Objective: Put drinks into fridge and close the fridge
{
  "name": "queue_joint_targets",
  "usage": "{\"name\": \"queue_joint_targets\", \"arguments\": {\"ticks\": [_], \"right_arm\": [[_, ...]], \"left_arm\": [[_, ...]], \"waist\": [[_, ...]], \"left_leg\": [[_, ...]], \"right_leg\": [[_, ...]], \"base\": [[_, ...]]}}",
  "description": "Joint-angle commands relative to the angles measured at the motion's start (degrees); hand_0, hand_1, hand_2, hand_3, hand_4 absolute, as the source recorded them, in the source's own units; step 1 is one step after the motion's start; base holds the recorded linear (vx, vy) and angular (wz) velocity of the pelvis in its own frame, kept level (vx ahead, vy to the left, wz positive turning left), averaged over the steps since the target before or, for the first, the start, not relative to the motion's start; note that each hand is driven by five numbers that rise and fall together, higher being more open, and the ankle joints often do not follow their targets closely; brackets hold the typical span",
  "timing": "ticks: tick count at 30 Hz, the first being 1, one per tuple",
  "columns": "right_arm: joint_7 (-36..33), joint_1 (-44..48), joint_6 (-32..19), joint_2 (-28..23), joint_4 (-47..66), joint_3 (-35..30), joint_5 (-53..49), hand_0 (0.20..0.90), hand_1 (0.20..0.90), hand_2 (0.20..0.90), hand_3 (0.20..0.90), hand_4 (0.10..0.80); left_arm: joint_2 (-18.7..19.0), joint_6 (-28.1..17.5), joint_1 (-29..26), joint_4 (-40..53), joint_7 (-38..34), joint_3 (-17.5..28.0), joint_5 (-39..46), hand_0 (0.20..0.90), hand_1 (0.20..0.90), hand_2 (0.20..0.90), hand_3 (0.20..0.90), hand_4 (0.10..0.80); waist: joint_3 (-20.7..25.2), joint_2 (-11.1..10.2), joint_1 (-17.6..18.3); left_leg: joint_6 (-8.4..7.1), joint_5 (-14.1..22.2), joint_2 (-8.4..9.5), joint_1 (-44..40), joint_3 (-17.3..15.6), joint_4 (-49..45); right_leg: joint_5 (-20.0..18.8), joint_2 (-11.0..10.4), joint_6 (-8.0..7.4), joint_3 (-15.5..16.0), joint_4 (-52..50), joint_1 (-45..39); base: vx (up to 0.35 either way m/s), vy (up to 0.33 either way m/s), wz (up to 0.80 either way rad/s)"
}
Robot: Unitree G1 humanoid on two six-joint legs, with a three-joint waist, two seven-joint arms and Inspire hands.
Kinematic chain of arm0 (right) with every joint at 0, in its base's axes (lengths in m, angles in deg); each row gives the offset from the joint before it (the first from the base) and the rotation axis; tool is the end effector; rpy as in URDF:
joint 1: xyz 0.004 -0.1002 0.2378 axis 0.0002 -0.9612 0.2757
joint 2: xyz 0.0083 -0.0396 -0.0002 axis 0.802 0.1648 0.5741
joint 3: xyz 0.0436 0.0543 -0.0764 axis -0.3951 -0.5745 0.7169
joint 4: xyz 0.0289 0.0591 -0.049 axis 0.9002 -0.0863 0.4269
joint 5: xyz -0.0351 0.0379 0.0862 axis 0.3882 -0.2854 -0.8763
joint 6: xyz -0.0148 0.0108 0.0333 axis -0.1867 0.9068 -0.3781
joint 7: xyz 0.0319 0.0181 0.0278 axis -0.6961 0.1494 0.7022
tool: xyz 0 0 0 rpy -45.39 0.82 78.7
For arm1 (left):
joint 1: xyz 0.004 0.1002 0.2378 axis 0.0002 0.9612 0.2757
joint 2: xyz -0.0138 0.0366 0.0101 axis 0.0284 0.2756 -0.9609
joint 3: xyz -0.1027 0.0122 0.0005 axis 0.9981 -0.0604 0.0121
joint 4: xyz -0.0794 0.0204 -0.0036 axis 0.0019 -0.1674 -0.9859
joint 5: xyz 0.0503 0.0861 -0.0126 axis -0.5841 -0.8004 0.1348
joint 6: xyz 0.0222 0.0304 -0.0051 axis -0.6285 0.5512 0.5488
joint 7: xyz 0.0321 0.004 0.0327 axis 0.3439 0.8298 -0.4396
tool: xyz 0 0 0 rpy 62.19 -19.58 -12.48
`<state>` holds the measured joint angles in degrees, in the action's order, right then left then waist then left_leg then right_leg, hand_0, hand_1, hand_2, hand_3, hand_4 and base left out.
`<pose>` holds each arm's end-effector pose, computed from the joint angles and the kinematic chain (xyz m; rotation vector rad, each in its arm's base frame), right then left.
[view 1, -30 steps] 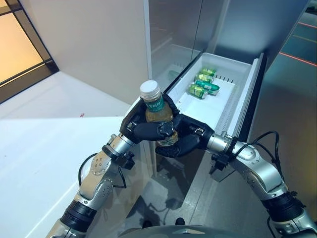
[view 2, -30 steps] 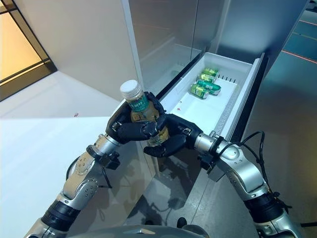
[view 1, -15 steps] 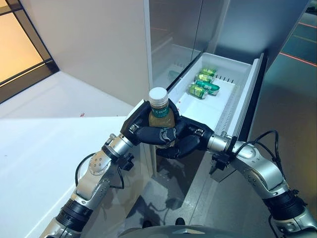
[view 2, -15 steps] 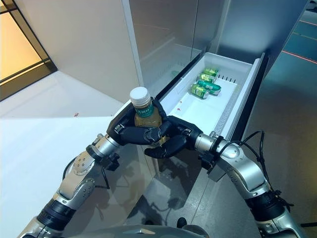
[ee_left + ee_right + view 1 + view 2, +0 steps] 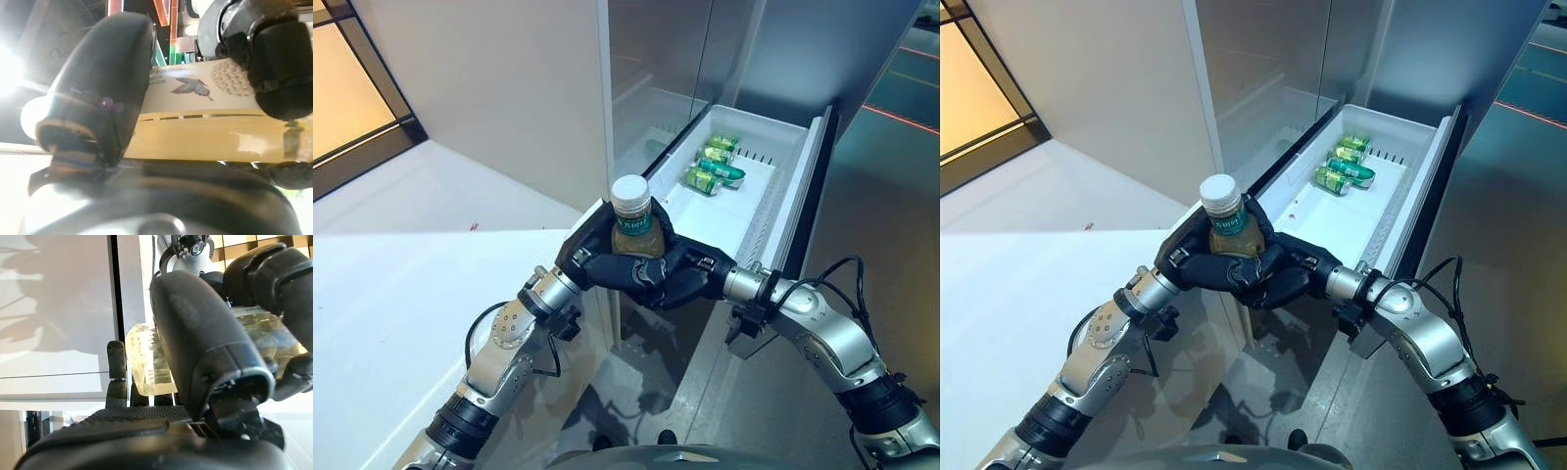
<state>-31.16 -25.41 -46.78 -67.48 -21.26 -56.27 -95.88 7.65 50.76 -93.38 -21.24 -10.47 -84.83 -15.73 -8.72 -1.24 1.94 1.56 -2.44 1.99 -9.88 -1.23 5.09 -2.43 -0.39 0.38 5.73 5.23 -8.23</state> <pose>0.2218 -0.1737 0.1155 -0.1382 0.1199 0.9039 0.2033 0.1553 0.0950 -0.1587 -0.3874 -0.7531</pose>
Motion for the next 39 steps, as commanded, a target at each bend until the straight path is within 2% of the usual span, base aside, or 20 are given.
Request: {"name": "queue_joint_targets", "arguments": {"ticks": [1, 4, 5, 6, 7, 11, 14, 26, 30, 32, 34, 39], "right_arm": [[-1.32, 6.13, -4.80, 2.61, 2.75, -1.69, -5.86, 0.300, 0.300, 0.300, 0.200, 0.100], [-2.62, 6.15, -5.29, 2.82, 2.92, -1.94, -5.30, 0.300, 0.300, 0.300, 0.200, 0.100], [-3.36, 6.30, -5.62, 2.83, 2.82, -2.22, -4.81, 0.300, 0.300, 0.300, 0.200, 0.100], [-3.89, 6.38, -5.92, 2.87, 2.74, -2.37, -4.43, 0.300, 0.300, 0.300, 0.200, 0.100], [-4.70, 6.46, -6.51, 2.76, 2.73, -2.66, -3.62, 0.300, 0.300, 0.300, 0.200, 0.100], [-7.80, 6.65, -9.99, 2.14, 2.37, -4.29, 0.99, 0.300, 0.300, 0.300, 0.200, 0.100], [-12.72, 8.19, -14.10, 1.27, 2.11, -6.46, 10.20, 0.300, 0.300, 0.300, 0.200, 0.100], [-22.36, 9.95, -15.74, -0.92, 3.60, -12.04, 27.95, 0.300, 0.300, 0.300, 0.200, 0.100], [-26.51, 10.46, -16.26, -1.69, 2.45, -13.36, 31.56, 0.300, 0.300, 0.300, 0.200, 0.100], [-29.89, 10.77, -16.82, -2.83, 1.35, -14.48, 33.32, 0.300, 0.300, 0.300, 0.200, 0.100], [-32.70, 11.85, -17.27, -3.83, -0.61, -15.07, 33.66, 0.300, 0.300, 0.300, 0.200, 0.100], [-40.61, 17.12, -15.69, -6.53, -10.28, -15.07, 32.70, 0.300, 0.300, 0.300, 0.200, 0.100]], "left_arm": [[-3.85, -13.80, -10.82, 6.84, 0.36, 0.34, 5.20, 0.300, 0.300, 0.300, 0.200, 0.100], [-4.30, -13.50, -10.83, 6.94, -0.43, -0.11, 4.16, 0.300, 0.300, 0.300, 0.200, 0.100], [-4.41, -12.84, -10.84, 7.00, -0.76, -0.16, 3.66, 0.594, 0.594, 0.594, 0.543, 0.443], [-4.43, -12.50, -10.79, 6.99, -0.97, -0.23, 3.30, 0.775, 0.775, 0.775, 0.755, 0.655], [-4.42, -12.42, -10.78, 6.94, -1.05, -0.31, 3.22, 0.900, 0.900, 0.900, 0.900, 0.800], [-4.33, -13.12, -10.61, 7.17, -2.17, 0.03, 3.06, 0.900, 0.900, 0.900, 0.900, 0.800], [-4.39, -16.50, -11.06, 7.82, -7.41, 1.35, -1.62, 0.900, 0.900, 0.900, 0.900, 0.800], [-4.90, -25.62, -12.90, 12.82, -27.12, 8.46, -12.58, 0.900, 0.900, 0.900, 0.900, 0.800], [-5.23, -23.40, -13.22, 13.61, -29.09, 9.67, -12.37, 0.900, 0.900, 0.900, 0.900, 0.800], [-5.16, -20.55, -13.17, 13.46, -27.05, 9.61, -9.46, 0.900, 0.900, 0.900, 0.900, 0.800], [-4.98, -17.44, -13.10, 12.90, -22.02, 9.19, -3.37, 0.900, 0.900, 0.900, 0.900, 0.800], [-6.62, -3.36, -11.00, 9.68, -3.62, 5.31, 18.03, 0.900, 0.900, 0.900, 0.900, 0.800]], "waist": [[4.79, -1.15, 0.25], [4.71, -1.14, 0.33], [4.68, -1.13, 0.37], [4.66, -1.12, 0.37], [4.63, -1.13, 0.37], [4.57, -1.11, 0.42], [4.77, -1.07, 0.37], [4.70, -1.12, 0.12], [4.65, -1.08, 0.07], [4.61, -1.02, 0.01], [4.48, -0.99, -0.25], [4.35, -1.02, -1.59]], "left_leg": [[-0.55, 3.67, -0.32, 0.06, -3.57, -0.09], [-0.53, 3.72, -0.35, -0.01, -3.67, -0.09], [-0.51, 3.74, -0.36, -0.05, -3.70, -0.09], [-0.52, 3.74, -0.37, -0.06, -3.71, -0.09], [-0.51, 3.76, -0.38, -0.10, -3.71, -0.09], [-0.52, 3.76, -0.47, -0.17, -3.82, -0.09], [-0.45, 3.45, -0.45, 0.25, -3.78, -0.09], [-0.56, 3.50, -0.28, 0.19, -2.69, -0.09], [-0.61, 3.57, -0.28, 0.11, -2.48, -0.09], [-0.67, 3.58, -0.28, 0.03, -2.39, -0.09], [-0.64, 3.65, -0.28, -0.11, -2.31, -0.09], [-0.74, 3.77, -0.16, -0.21, -1.82, -0.14]], "right_leg": [[1.55, 0.24, -3.18, 0.14, -1.33, -0.42], [1.53, 0.25, -3.20, 0.19, -1.30, -0.44], [1.54, 0.29, -3.16, 0.15, -1.31, -0.46], [1.54, 0.30, -3.15, 0.13, -1.28, -0.48], [1.54, 0.32, -3.16, 0.13, -1.27, -0.51], [1.54, 0.38, -3.12, 0.03, -1.28, -0.55], [1.35, 0.44, -2.94, -0.08, -1.44, -0.04], [1.78, 0.72, -2.62, -0.34, -1.88, -0.09], [1.92, 0.79, -2.59, -0.38, -2.05, -0.08], [1.99, 0.77, -2.62, -0.33, -2.09, -0.16], [2.03, 0.71, -2.66, -0.12, -2.14, -0.27], [2.01, 0.56, -2.52, 0.76, -1.93, -0.70]], "base": [[0.000, 0.000, 0.00], [0.000, 0.000, 0.00], [0.000, 0.000, 0.00], [0.000, 0.000, 0.00], [0.000, 0.000, 0.00], [0.000, 0.000, 0.00], [0.000, 0.000, 0.00], [0.000, 0.000, 0.00], [0.000, 0.000, 0.00], [0.000, 0.000, 0.00], [0.000, 0.000, 0.00], [0.019, 0.004, 0.05]]}}
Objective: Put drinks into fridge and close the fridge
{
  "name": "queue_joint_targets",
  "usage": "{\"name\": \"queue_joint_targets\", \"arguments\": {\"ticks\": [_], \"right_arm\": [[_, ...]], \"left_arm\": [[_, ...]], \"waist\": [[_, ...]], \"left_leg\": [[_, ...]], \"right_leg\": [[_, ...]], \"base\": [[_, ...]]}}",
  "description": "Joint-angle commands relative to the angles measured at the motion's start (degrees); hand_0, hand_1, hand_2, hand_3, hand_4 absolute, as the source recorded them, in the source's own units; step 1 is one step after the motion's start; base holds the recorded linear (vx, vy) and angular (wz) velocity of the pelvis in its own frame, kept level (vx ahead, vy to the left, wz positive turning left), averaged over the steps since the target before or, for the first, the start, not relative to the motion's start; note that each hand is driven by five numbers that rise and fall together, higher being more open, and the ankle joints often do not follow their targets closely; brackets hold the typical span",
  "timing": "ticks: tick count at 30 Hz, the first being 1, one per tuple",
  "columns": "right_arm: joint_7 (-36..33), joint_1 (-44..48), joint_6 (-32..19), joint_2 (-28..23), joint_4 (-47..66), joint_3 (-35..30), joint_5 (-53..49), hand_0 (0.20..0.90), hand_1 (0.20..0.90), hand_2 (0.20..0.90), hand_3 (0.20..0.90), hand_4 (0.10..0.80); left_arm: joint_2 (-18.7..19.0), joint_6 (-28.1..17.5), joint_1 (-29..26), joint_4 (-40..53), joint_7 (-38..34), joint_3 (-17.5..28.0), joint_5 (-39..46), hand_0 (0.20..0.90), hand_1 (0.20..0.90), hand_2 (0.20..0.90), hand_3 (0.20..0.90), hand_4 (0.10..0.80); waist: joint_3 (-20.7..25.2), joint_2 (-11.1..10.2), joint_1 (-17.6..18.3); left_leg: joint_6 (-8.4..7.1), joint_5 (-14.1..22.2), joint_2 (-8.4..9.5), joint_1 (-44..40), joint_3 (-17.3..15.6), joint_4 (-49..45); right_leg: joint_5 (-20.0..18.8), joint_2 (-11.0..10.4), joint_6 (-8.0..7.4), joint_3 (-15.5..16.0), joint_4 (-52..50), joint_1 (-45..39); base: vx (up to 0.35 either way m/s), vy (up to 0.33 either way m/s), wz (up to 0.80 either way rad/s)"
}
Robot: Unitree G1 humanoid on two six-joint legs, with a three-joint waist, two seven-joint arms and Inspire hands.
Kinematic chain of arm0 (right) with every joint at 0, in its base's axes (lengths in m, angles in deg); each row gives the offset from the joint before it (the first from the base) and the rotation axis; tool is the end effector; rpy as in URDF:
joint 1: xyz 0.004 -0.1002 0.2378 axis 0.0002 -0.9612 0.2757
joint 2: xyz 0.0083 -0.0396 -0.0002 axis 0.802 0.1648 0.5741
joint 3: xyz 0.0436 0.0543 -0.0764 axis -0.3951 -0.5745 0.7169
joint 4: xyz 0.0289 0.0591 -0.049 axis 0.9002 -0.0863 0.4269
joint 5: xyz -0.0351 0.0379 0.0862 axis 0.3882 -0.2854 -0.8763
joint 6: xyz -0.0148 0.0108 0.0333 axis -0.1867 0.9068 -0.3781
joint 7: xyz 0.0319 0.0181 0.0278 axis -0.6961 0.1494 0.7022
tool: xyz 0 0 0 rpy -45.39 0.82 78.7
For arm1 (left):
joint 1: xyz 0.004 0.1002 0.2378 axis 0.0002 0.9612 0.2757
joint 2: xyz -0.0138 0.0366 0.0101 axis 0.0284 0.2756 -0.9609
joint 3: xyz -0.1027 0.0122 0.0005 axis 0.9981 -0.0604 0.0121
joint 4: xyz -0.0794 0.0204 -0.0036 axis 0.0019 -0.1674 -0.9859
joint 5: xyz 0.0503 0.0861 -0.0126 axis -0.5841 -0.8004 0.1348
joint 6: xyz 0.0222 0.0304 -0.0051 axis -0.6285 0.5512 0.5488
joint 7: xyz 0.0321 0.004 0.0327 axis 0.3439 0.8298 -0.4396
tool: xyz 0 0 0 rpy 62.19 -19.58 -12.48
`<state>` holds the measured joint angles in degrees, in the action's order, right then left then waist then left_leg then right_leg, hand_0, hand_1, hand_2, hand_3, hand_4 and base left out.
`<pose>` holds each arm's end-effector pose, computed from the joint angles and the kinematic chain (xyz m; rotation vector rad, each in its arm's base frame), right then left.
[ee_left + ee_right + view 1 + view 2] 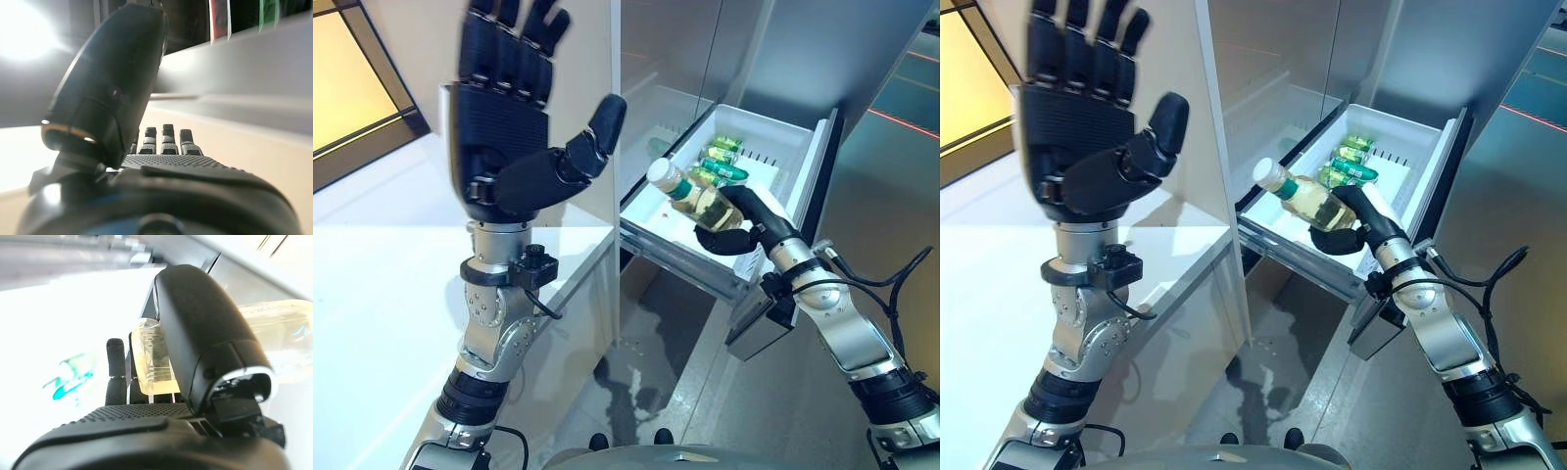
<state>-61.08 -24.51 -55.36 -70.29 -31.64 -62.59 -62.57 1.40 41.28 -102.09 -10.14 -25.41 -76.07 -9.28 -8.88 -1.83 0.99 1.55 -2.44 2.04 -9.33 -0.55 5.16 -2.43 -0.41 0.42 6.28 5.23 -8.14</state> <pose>0.2377 -0.2200 0.1191 -0.7346 -0.0749 0.0683 0.2080 0.1525 0.1695 -0.4369 -0.9055 -0.4801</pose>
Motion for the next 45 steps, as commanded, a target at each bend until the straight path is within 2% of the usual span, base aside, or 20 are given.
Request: {"name": "queue_joint_targets", "arguments": {"ticks": [1, 3, 6, 11, 14, 17, 20, 22, 23, 25, 27, 29, 30, 31, 34, 38, 41, 42, 45], "right_arm": [[-11.83, 17.49, -6.87, -3.79, -3.15, -8.47, -0.61, 0.300, 0.300, 0.300, 0.200, 0.100], [-13.92, 20.36, -6.24, -5.66, -9.12, -7.43, -3.74, 0.300, 0.300, 0.300, 0.200, 0.100], [-14.89, 25.87, -4.11, -9.20, -20.31, -5.49, -9.83, 0.300, 0.300, 0.300, 0.200, 0.100], [-13.56, 33.83, -4.23, -12.16, -38.05, 0.36, -12.90, 0.300, 0.300, 0.300, 0.200, 0.100], [-12.94, 37.59, -4.33, -12.19, -46.49, 3.88, -13.31, 0.300, 0.300, 0.300, 0.200, 0.100], [-12.45, 39.99, -3.32, -11.21, -50.00, 5.68, -13.73, 0.300, 0.300, 0.300, 0.200, 0.100], [-11.31, 41.49, -1.71, -10.05, -51.39, 6.22, -13.24, 0.300, 0.300, 0.300, 0.200, 0.100], [-10.96, 41.75, -1.47, -9.79, -51.78, 6.49, -12.64, 0.300, 0.300, 0.300, 0.200, 0.100], [-10.17, 41.73, -0.72, -9.63, -51.81, 6.51, -11.69, 0.300, 0.300, 0.300, 0.200, 0.100], [-9.00, 41.46, 0.09, -9.70, -51.95, 6.67, -10.42, 0.300, 0.300, 0.300, 0.200, 0.100], [-6.93, 41.27, 2.30, -9.99, -52.07, 7.32, -8.51, 0.300, 0.300, 0.300, 0.200, 0.100], [-4.72, 41.17, 4.24, -10.39, -52.30, 8.10, -6.46, 0.300, 0.300, 0.300, 0.200, 0.100], [-4.70, 41.18, 4.26, -10.40, -52.30, 8.10, -6.45, 0.300, 0.300, 0.300, 0.200, 0.100], [-1.40, 41.65, 5.51, -10.83, -54.81, 9.49, -4.83, 0.300, 0.300, 0.300, 0.200, 0.100], [1.11, 43.36, 5.25, -10.80, -59.46, 11.32, -3.29, 0.300, 0.300, 0.300, 0.200, 0.100], [2.61, 47.05, 3.40, -10.66, -65.26, 13.92, -3.05, 0.300, 0.300, 0.300, 0.200, 0.100], [4.02, 48.84, 3.06, -10.72, -67.98, 15.39, -2.41, 0.300, 0.300, 0.300, 0.200, 0.100], [4.04, 48.92, 3.03, -10.70, -68.12, 15.48, -2.36, 0.300, 0.300, 0.300, 0.200, 0.100], [5.79, 49.39, 2.61, -10.85, -69.53, 17.23, 2.95, 0.300, 0.300, 0.300, 0.200, 0.100]], "left_arm": [[-0.67, 9.83, -1.59, -2.46, 15.17, -4.23, 17.07, 0.900, 0.900, 0.900, 0.900, 0.800], [-1.43, 17.09, 0.26, -3.02, 20.96, -5.28, 23.87, 0.900, 0.900, 0.900, 0.900, 0.800], [-2.06, 31.81, 4.15, -4.54, 30.92, -8.83, 34.13, 0.900, 0.900, 0.900, 0.900, 0.800], [-2.27, 45.56, 7.53, -6.00, 39.33, -12.99, 49.25, 0.900, 0.900, 0.900, 0.900, 0.800], [-3.03, 52.36, 7.21, -5.99, 39.28, -14.87, 61.89, 0.900, 0.900, 0.900, 0.900, 0.800], [-4.31, 55.14, 5.96, -6.35, 33.35, -16.03, 70.41, 0.900, 0.900, 0.900, 0.900, 0.800], [-6.35, 56.75, 5.71, -8.44, 25.89, -16.72, 71.66, 0.900, 0.900, 0.900, 0.900, 0.800], [-6.44, 57.84, 6.11, -9.98, 22.56, -16.48, 71.66, 0.900, 0.900, 0.900, 0.900, 0.800], [-5.78, 59.71, 6.94, -11.34, 18.48, -15.70, 70.51, 0.900, 0.900, 0.900, 0.900, 0.800], [-5.14, 62.04, 8.72, -14.39, 17.61, -15.52, 65.27, 0.900, 0.900, 0.900, 0.900, 0.800], [-4.50, 63.57, 11.31, -20.37, 20.28, -15.56, 53.65, 0.900, 0.900, 0.900, 0.900, 0.800], [-4.11, 63.56, 13.19, -24.69, 21.75, -15.89, 45.47, 0.900, 0.900, 0.900, 0.900, 0.800], [-4.15, 63.55, 13.18, -24.78, 21.91, -15.89, 45.33, 0.900, 0.900, 0.900, 0.900, 0.800], [-4.21, 62.18, 15.27, -32.53, 27.26, -16.24, 35.82, 0.900, 0.900, 0.900, 0.900, 0.800], [-4.31, 58.82, 16.34, -40.84, 32.08, -16.48, 25.62, 0.900, 0.900, 0.900, 0.900, 0.800], [-4.24, 51.81, 15.25, -51.31, 36.40, -16.33, 18.13, 0.900, 0.900, 0.900, 0.900, 0.800], [-4.53, 47.09, 14.36, -58.60, 36.94, -15.09, 13.60, 0.900, 0.900, 0.900, 0.900, 0.800], [-4.56, 46.77, 14.28, -58.98, 36.85, -14.99, 13.55, 0.900, 0.900, 0.900, 0.900, 0.800], [-4.72, 43.06, 13.02, -64.19, 34.80, -13.09, 11.23, 0.900, 0.900, 0.900, 0.900, 0.800]], "waist": [[4.49, -0.47, -1.02], [4.45, -0.50, -1.73], [4.48, -0.49, -3.37], [4.46, -0.39, -5.41], [4.34, -0.55, -6.29], [4.25, -0.80, -6.67], [3.98, -0.98, -7.02], [3.84, -0.98, -7.20], [3.63, -0.89, -7.49], [3.31, -0.64, -7.78], [2.68, -0.17, -8.17], [2.22, 0.26, -8.38], [2.25, 0.27, -8.37], [1.17, 0.80, -8.71], [-0.37, 1.46, -9.19], [-3.73, 2.07, -9.48], [-6.24, 2.38, -9.71], [-6.34, 2.39, -9.72], [-8.38, 2.49, -9.90]], "left_leg": [[-0.82, 3.78, -0.25, -0.70, -2.45, -0.22], [-0.94, 3.82, -0.28, -0.69, -2.34, -0.17], [-1.24, 4.17, -0.47, -0.90, -2.14, -0.16], [-1.62, 3.91, -0.71, -0.46, -1.97, -0.16], [-1.83, 3.84, -0.84, -0.20, -1.93, -0.16], [-2.00, 3.83, -0.92, -0.02, -1.80, -0.16], [-2.07, 3.81, -0.93, 0.03, -1.46, -0.16], [-2.16, 3.73, -0.95, 0.04, -1.30, -0.16], [-2.17, 3.64, -0.92, 0.04, -1.09, -0.16], [-2.20, 3.44, -0.90, 0.10, -0.77, -0.16], [-2.19, 3.11, -0.85, 0.43, -0.53, -0.16], [-2.17, 2.73, -0.82, 0.88, -0.31, -0.16], [-2.17, 2.73, -0.82, 0.91, -0.30, -0.16], [-2.14, 2.21, -0.77, 1.62, -0.10, -0.16], [-2.09, 1.57, -0.86, 3.11, 0.09, -0.45], [-1.98, 0.86, -0.96, 5.66, 0.22, -0.80], [-1.85, 0.37, -1.06, 7.88, 0.19, -0.99], [-1.84, 0.34, -1.07, 7.99, 0.19, -1.00], [-1.71, -0.09, -1.16, 9.83, 0.24, -1.15]], "right_leg": [[1.95, 0.52, -2.57, 0.55, -1.82, -0.85], [1.99, 0.39, -2.50, 1.20, -1.67, -1.07], [2.23, 0.17, -2.49, 2.56, -1.17, -1.88], [2.21, -0.22, -2.36, 4.68, -0.79, -2.21], [2.36, -0.39, -2.24, 5.94, -0.96, -2.31], [2.50, -0.55, -2.16, 6.82, -1.19, -2.32], [2.60, -0.73, -2.16, 7.41, -1.46, -2.41], [2.56, -0.80, -2.18, 7.64, -1.50, -2.46], [2.55, -0.87, -2.15, 7.87, -1.53, -2.51], [2.46, -0.96, -2.16, 8.00, -1.58, -2.46], [2.34, -1.08, -2.21, 8.22, -1.59, -2.19], [2.20, -1.15, -2.26, 8.28, -1.65, -1.75], [2.21, -1.15, -2.26, 8.29, -1.66, -1.72], [2.12, -1.23, -2.30, 8.19, -1.75, -1.06], [2.01, -1.32, -2.15, 8.18, -2.15, 0.33], [1.60, -1.27, -2.04, 7.72, -2.45, 2.76], [1.25, -1.17, -2.01, 7.34, -2.57, 4.86], [1.24, -1.17, -2.01, 7.32, -2.59, 4.99], [0.84, -1.09, -2.05, 6.82, -2.85, 6.91]], "base": [[0.021, 0.006, 0.10], [0.022, 0.013, 0.11], [0.058, 0.035, 0.15], [0.036, 0.036, 0.15], [0.035, 0.017, 0.21], [0.037, -0.003, 0.22], [0.051, -0.012, 0.10], [0.046, -0.010, 0.09], [0.045, -0.007, 0.09], [0.038, 0.000, 0.10], [0.008, 0.011, 0.10], [-0.010, 0.010, 0.15], [-0.032, 0.011, 0.14], [-0.047, 0.011, 0.09], [-0.080, 0.003, 0.06], [-0.138, -0.025, 0.11], [-0.112, -0.035, 0.06], [-0.084, -0.032, 0.04], [-0.073, -0.036, -0.03]]}}
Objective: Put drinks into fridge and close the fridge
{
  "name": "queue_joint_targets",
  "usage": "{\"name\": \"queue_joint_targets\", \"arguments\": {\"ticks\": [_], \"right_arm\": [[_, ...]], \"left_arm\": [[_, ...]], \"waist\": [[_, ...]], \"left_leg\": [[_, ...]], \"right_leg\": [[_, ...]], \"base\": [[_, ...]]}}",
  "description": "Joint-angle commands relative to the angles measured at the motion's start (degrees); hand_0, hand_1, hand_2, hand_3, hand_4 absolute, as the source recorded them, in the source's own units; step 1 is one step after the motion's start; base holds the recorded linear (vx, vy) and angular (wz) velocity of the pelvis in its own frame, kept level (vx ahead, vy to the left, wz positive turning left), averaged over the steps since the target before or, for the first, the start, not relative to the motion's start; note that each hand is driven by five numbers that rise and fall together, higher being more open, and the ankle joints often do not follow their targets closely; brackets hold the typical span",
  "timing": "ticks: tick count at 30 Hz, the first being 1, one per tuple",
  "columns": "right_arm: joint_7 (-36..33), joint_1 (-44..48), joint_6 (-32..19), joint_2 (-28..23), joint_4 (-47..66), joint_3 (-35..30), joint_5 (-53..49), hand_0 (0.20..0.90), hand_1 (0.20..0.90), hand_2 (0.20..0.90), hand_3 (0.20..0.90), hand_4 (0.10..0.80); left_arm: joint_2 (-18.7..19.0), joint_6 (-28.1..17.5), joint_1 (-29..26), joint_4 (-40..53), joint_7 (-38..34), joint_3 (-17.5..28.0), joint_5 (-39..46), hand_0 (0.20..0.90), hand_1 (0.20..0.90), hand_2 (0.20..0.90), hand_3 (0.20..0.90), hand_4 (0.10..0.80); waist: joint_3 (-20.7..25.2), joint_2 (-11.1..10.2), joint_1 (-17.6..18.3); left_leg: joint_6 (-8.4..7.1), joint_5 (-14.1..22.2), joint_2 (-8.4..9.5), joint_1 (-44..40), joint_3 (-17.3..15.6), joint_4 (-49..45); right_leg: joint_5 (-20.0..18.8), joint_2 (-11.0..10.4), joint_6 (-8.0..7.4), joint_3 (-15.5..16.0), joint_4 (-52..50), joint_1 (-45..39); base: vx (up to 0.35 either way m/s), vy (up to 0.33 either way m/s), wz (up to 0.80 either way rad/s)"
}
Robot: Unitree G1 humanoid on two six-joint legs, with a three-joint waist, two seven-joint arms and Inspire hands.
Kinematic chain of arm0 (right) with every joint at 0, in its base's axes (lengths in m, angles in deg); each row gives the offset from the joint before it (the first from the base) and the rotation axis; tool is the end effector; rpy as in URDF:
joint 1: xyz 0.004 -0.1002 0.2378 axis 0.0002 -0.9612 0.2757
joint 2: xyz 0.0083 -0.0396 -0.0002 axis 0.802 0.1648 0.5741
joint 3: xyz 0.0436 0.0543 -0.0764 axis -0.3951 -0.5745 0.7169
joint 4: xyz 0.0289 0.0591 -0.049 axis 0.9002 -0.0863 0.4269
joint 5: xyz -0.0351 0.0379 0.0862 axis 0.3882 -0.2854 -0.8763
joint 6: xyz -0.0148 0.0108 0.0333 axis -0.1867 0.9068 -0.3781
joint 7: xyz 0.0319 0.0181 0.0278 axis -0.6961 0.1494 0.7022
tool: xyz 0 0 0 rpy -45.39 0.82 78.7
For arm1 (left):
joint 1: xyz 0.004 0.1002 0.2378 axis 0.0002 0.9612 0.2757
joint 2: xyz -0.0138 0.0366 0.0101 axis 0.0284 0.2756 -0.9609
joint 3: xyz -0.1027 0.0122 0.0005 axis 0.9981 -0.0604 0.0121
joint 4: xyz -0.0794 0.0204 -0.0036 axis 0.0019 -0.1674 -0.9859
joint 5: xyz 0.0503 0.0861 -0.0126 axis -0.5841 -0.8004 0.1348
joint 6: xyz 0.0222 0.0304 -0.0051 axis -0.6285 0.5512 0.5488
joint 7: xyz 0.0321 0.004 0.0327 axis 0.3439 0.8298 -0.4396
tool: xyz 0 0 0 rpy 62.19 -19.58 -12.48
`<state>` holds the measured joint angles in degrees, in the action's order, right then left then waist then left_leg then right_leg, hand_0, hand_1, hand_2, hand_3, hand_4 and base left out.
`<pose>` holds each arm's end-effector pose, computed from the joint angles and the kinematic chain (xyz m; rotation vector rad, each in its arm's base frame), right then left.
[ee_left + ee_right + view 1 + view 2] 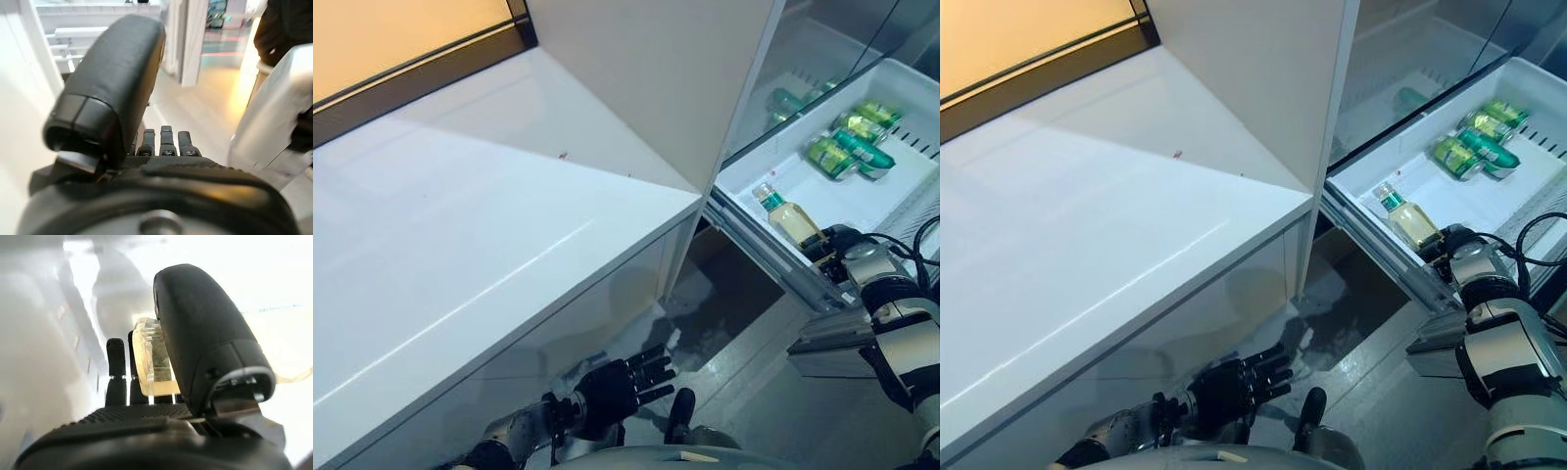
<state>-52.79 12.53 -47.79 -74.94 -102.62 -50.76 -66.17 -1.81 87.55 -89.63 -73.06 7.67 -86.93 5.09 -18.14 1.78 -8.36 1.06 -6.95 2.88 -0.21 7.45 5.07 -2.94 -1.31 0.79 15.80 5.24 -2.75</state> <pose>0.3069 -0.3222 0.1207 -0.7510 0.6948 -0.2788 0.1367 0.1785 -0.0817 -0.8669 0.9043 -0.5588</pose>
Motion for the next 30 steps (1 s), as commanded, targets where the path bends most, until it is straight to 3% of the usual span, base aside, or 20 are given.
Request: {"name": "queue_joint_targets", "arguments": {"ticks": [1, 4, 8, 9, 10, 11, 15, 20, 30], "right_arm": [[-1.90, 12.27, -4.97, -6.20, 1.13, 5.95, 8.74, 0.300, 0.300, 0.300, 0.200, 0.100], [2.56, 11.89, -2.82, -5.83, 0.66, 8.97, 14.06, 0.300, 0.300, 0.300, 0.200, 0.100], [6.10, 11.65, -0.95, -5.24, 0.52, 10.12, 15.47, 0.300, 0.300, 0.300, 0.200, 0.100], [7.36, 11.70, -0.40, -4.83, 0.12, 10.58, 15.63, 0.667, 0.667, 0.667, 0.628, 0.528], [8.08, 11.81, -0.43, -4.64, -0.05, 10.75, 15.42, 0.667, 0.667, 0.667, 0.628, 0.528], [8.23, 11.91, -0.54, -4.63, 0.05, 10.79, 14.90, 0.900, 0.900, 0.900, 0.900, 0.800], [4.95, 12.48, -2.03, -4.81, 3.31, 9.87, 7.13, 0.900, 0.900, 0.900, 0.900, 0.800], [5.45, 11.30, -2.11, -6.91, 11.81, 5.68, -4.94, 0.900, 0.900, 0.900, 0.900, 0.800], [7.18, 0.13, -6.00, -16.41, 29.64, -7.01, -19.10, 0.900, 0.900, 0.900, 0.900, 0.800]], "left_arm": [[-1.46, -4.29, 0.20, -2.54, 0.90, -1.92, -3.43, 0.900, 0.900, 0.900, 0.900, 0.800], [-1.25, -8.25, -1.77, -7.63, -3.55, -0.43, -7.49, 0.900, 0.900, 0.900, 0.900, 0.800], [-0.58, -9.36, -3.66, -12.63, -6.61, 1.80, -10.04, 0.900, 0.900, 0.900, 0.900, 0.800], [-0.15, -9.65, -4.53, -14.51, -8.69, 2.73, -10.31, 0.900, 0.900, 0.900, 0.900, 0.800], [0.27, -9.62, -5.21, -15.98, -10.36, 3.98, -10.38, 0.900, 0.900, 0.900, 0.900, 0.800], [0.55, -9.64, -5.56, -16.67, -11.65, 4.80, -10.18, 0.900, 0.900, 0.900, 0.900, 0.800], [1.44, -9.80, -6.66, -18.39, -16.12, 8.16, -8.77, 0.900, 0.900, 0.900, 0.900, 0.800], [1.95, -10.39, -5.79, -17.78, -16.07, 9.88, -9.40, 0.900, 0.900, 0.900, 0.900, 0.800], [1.39, -11.21, -1.40, -16.89, -14.86, 11.33, -14.25, 0.900, 0.900, 0.900, 0.900, 0.800]], "waist": [[0.47, -1.15, -0.58], [-1.05, -1.57, -0.65], [-2.12, -1.85, -0.52], [-2.52, -1.93, -0.46], [-2.79, -2.04, -0.45], [-2.97, -2.08, -0.43], [-3.26, -2.28, -0.15], [-2.94, -2.87, 0.78], [2.23, -5.59, 4.80]], "left_leg": [[-1.18, 4.36, -2.01, 1.06, -7.75, -1.10], [-1.08, 4.14, -2.10, 2.54, -7.83, -1.43], [-1.00, 4.11, -2.09, 3.31, -7.90, -1.58], [-0.97, 4.14, -2.04, 3.65, -7.99, -1.68], [-0.96, 4.17, -2.01, 3.88, -8.06, -1.77], [-0.97, 4.19, -1.96, 4.03, -8.09, -1.87], [-1.09, 4.43, -1.72, 4.64, -8.22, -2.55], [-1.23, 4.93, -1.58, 4.31, -8.85, -2.84], [-1.11, 6.87, -1.39, -0.75, -11.60, -2.81]], "right_leg": [[1.28, -0.17, -2.47, -2.80, -2.96, 1.92], [1.05, -0.20, -2.65, -3.23, -3.44, 3.54], [1.08, -0.15, -2.63, -3.44, -3.84, 4.60], [1.09, -0.11, -2.62, -3.62, -3.99, 5.05], [1.09, -0.07, -2.61, -3.69, -4.03, 5.28], [1.11, -0.07, -2.59, -3.72, -4.10, 5.42], [1.30, -0.07, -2.49, -3.84, -4.63, 6.08], [1.76, 0.08, -2.44, -4.14, -5.42, 6.24], [2.67, 0.22, -2.62, -5.68, -6.10, 2.64]], "base": [[-0.043, -0.043, -0.03], [-0.029, -0.054, 0.00], [-0.006, -0.011, -0.03], [0.000, 0.000, 0.00], [0.000, 0.000, 0.00], [0.000, 0.000, 0.00], [-0.003, 0.001, -0.01], [-0.011, 0.001, -0.06], [0.050, 0.002, -0.07]]}}
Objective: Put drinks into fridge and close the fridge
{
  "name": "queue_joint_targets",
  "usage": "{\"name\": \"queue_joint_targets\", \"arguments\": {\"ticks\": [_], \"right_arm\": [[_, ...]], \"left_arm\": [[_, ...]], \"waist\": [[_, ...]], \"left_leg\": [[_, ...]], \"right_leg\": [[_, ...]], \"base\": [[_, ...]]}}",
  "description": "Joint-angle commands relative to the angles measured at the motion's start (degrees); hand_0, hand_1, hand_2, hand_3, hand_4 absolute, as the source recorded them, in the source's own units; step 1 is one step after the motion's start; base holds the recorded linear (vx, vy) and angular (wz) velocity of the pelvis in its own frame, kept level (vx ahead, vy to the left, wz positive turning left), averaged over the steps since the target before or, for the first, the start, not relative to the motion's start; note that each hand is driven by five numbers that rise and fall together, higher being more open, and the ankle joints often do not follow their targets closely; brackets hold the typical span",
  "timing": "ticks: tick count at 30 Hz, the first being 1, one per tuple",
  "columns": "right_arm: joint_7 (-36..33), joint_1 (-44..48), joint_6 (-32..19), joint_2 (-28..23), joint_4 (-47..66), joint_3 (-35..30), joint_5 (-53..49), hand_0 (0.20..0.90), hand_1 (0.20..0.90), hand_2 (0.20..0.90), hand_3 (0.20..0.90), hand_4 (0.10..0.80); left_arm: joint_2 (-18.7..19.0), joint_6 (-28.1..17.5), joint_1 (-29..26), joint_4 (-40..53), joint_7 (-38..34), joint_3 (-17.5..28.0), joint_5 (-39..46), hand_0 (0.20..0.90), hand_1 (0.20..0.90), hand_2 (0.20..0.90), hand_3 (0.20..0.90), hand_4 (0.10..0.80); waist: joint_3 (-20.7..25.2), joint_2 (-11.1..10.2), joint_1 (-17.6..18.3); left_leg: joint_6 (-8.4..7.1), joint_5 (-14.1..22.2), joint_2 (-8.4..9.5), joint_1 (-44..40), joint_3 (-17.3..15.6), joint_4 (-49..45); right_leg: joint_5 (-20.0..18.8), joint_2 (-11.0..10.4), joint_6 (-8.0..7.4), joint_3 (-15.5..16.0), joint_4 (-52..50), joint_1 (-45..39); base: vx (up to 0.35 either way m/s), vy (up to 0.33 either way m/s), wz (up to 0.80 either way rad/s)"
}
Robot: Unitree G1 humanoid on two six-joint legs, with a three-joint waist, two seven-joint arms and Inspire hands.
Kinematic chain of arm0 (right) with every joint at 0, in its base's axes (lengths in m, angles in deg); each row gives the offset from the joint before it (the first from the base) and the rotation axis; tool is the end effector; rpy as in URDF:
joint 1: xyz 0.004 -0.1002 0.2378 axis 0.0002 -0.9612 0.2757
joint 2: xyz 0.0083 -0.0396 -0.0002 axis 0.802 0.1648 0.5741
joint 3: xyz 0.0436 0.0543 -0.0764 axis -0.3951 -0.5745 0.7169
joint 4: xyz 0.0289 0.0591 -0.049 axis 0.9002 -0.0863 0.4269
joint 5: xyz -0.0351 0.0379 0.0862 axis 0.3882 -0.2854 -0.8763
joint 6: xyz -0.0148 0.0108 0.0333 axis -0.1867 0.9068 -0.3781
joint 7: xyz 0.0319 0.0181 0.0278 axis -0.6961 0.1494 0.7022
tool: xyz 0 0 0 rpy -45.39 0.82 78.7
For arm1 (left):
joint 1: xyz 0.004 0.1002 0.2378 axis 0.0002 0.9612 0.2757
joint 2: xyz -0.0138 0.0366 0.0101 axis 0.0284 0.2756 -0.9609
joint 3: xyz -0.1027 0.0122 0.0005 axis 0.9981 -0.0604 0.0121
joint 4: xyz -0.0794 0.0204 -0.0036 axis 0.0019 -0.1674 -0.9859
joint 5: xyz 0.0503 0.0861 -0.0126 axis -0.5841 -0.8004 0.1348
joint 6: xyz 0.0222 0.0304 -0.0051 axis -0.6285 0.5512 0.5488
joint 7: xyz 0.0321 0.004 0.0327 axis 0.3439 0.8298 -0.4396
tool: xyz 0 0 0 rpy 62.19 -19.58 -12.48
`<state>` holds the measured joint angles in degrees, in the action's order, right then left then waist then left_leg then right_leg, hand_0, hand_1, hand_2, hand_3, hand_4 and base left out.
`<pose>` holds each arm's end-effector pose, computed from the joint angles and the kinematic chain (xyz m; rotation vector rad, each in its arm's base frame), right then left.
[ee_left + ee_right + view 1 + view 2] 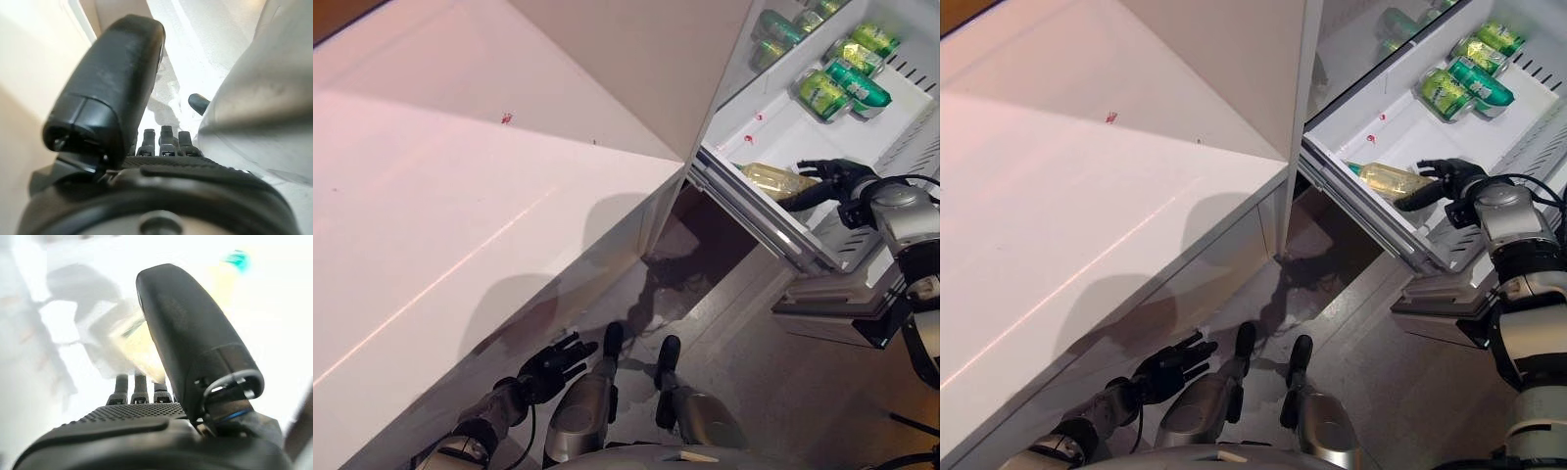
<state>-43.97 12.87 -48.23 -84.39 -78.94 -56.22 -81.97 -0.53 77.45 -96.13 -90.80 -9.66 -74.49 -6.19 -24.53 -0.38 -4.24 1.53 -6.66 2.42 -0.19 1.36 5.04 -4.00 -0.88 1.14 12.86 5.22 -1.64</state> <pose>0.3126 -0.3160 0.2047 -0.5476 0.2830 -0.0732 0.1478 0.2332 -0.0842 -0.5283 0.9205 -0.0150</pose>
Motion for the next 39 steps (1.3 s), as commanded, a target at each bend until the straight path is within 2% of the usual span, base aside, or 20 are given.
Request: {"name": "queue_joint_targets", "arguments": {"ticks": [1, 5, 8, 11, 15, 17, 19, 27, 35, 39], "right_arm": [[-1.46, -1.69, -5.44, -7.61, 7.50, -3.47, -3.93, 0.900, 0.900, 0.900, 0.900, 0.800], [-7.25, -6.90, -9.11, -8.66, 11.06, -10.09, -3.89, 0.900, 0.900, 0.900, 0.900, 0.800], [-18.51, -10.81, -13.73, -7.62, 15.39, -16.57, -10.54, 0.900, 0.900, 0.900, 0.900, 0.800], [-29.11, -15.55, -19.60, -1.78, 18.48, -24.31, -17.87, 0.900, 0.900, 0.900, 0.900, 0.800], [-35.19, -19.91, -25.97, 7.17, 18.76, -28.86, -24.33, 0.900, 0.900, 0.900, 0.900, 0.800], [-35.55, -20.60, -26.98, 10.56, 17.93, -28.96, -25.74, 0.900, 0.900, 0.900, 0.900, 0.800], [-34.91, -21.08, -25.88, 12.62, 17.03, -28.43, -26.24, 0.900, 0.900, 0.900, 0.900, 0.800], [-30.81, -22.96, -22.64, 14.78, 14.03, -26.94, -28.26, 0.900, 0.900, 0.900, 0.900, 0.800], [-29.32, -24.11, -24.44, 14.90, 9.11, -27.52, -32.14, 0.900, 0.900, 0.900, 0.900, 0.800], [-30.30, -22.49, -25.22, 15.04, 7.77, -27.09, -34.89, 0.900, 0.900, 0.900, 0.900, 0.800]], "left_arm": [[-0.13, -1.21, 5.64, 0.49, 2.57, -0.88, -3.65, 0.900, 0.900, 0.900, 0.900, 0.800], [-0.85, -1.35, 6.56, -1.75, 2.37, -0.79, -7.34, 0.900, 0.900, 0.900, 0.900, 0.800], [-1.60, -2.18, 7.62, -3.41, 2.27, -1.28, -8.32, 0.900, 0.900, 0.900, 0.900, 0.800], [-2.60, -2.33, 7.99, -4.79, 2.07, -0.80, -9.59, 0.900, 0.900, 0.900, 0.900, 0.800], [-3.79, -2.79, 7.87, -6.76, 1.74, -2.25, -12.76, 0.900, 0.900, 0.900, 0.900, 0.800], [-4.34, -2.72, 7.69, -7.70, 1.49, -3.10, -13.79, 0.900, 0.900, 0.900, 0.900, 0.800], [-4.66, -2.66, 7.53, -8.50, 1.26, -3.49, -15.15, 0.900, 0.900, 0.900, 0.900, 0.800], [-4.65, -2.31, 8.01, -9.06, 0.70, -3.60, -15.42, 0.900, 0.900, 0.900, 0.900, 0.800], [-3.87, -2.91, 7.68, -7.58, -0.86, -2.88, -14.90, 0.900, 0.900, 0.900, 0.900, 0.800], [-3.18, -2.52, 6.42, -5.44, -2.69, -2.67, -13.79, 0.900, 0.900, 0.900, 0.900, 0.800]], "waist": [[9.43, -3.62, 1.14], [12.35, -3.87, 2.57], [14.38, -3.60, 3.62], [15.60, -3.15, 4.22], [16.80, -2.29, 4.49], [17.53, -1.91, 4.51], [18.17, -1.65, 4.55], [18.72, -1.37, 4.57], [12.53, -1.94, 2.35], [9.04, -2.08, 1.16]], "left_leg": [[-1.52, 6.92, -0.88, -1.42, -5.80, -2.87], [-1.05, 8.33, -0.65, -3.70, -6.68, -3.27], [-0.53, 9.50, -0.49, -5.09, -7.26, -4.14], [-0.15, 10.93, -0.15, -6.17, -7.58, -5.38], [0.04, 11.84, 0.13, -7.89, -7.63, -5.31], [-0.01, 11.77, 0.12, -8.67, -7.69, -4.57], [-0.23, 11.48, -0.03, -9.10, -7.91, -3.92], [-0.23, 12.06, -0.01, -8.62, -7.57, -6.14], [1.83, 16.21, 1.40, -2.84, -2.96, -18.53], [2.59, 16.97, 1.52, 1.23, -2.59, -22.18]], "right_leg": [[3.88, -0.17, -3.00, -3.11, -6.10, 1.03], [4.47, -0.13, -3.13, -4.41, -6.06, -0.87], [4.89, -0.17, -3.24, -5.54, -6.05, -2.23], [5.26, -0.32, -3.38, -6.50, -5.87, -3.61], [4.91, -0.38, -3.61, -7.12, -4.14, -5.58], [4.44, -0.37, -3.79, -7.16, -3.04, -6.16], [4.14, -0.37, -3.90, -7.00, -2.65, -6.29], [5.35, -0.71, -3.37, -6.98, -5.24, -5.72], [9.55, -1.93, -1.47, -6.48, -16.72, -1.62], [10.59, -2.10, -1.13, -5.94, -21.18, 2.21]], "base": [[0.097, 0.013, -0.22], [0.077, 0.016, -0.25], [0.068, 0.022, -0.26], [0.033, 0.016, -0.17], [0.000, 0.005, -0.25], [-0.020, -0.009, -0.14], [-0.027, -0.018, -0.11], [0.001, -0.009, 0.00], [0.004, -0.019, 0.11], [-0.140, -0.017, 0.17]]}}
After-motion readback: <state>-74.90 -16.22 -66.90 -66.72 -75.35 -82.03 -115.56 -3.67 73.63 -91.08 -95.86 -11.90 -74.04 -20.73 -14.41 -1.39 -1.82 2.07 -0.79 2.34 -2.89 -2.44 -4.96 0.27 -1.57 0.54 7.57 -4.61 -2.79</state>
